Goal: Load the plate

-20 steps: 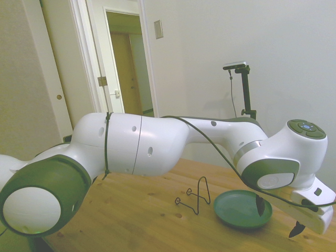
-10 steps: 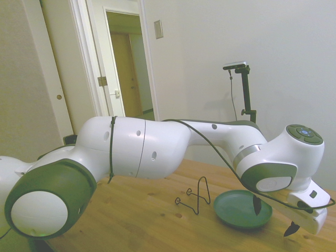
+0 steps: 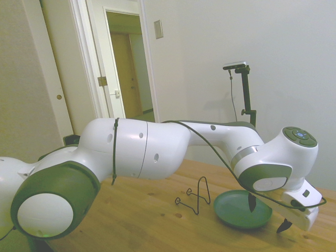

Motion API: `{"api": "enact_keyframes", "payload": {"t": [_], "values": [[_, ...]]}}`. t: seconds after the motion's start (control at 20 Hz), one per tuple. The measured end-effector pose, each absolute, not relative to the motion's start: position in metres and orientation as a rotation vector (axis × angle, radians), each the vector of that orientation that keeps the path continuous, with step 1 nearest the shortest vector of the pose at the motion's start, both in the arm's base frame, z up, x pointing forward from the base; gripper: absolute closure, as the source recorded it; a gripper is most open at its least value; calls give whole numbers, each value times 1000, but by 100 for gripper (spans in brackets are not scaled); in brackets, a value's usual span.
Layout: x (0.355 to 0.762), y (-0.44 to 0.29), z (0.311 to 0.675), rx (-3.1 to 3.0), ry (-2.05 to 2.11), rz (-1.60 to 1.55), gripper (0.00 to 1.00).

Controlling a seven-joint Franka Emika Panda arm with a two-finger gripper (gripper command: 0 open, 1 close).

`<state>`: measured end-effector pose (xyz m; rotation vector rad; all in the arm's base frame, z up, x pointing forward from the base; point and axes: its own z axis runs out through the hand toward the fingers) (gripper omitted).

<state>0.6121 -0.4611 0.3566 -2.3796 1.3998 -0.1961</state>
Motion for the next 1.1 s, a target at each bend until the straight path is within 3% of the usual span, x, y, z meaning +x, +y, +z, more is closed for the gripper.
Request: {"api": "enact_keyframes", "payload": {"t": [0.15,0.2,1.1], "values": [[617,-455,356,-2373,1389,-192,0],[618,-453,356,-2372,1384,-191,100],[611,-457,348,-2335,1401,-168,100]]}}
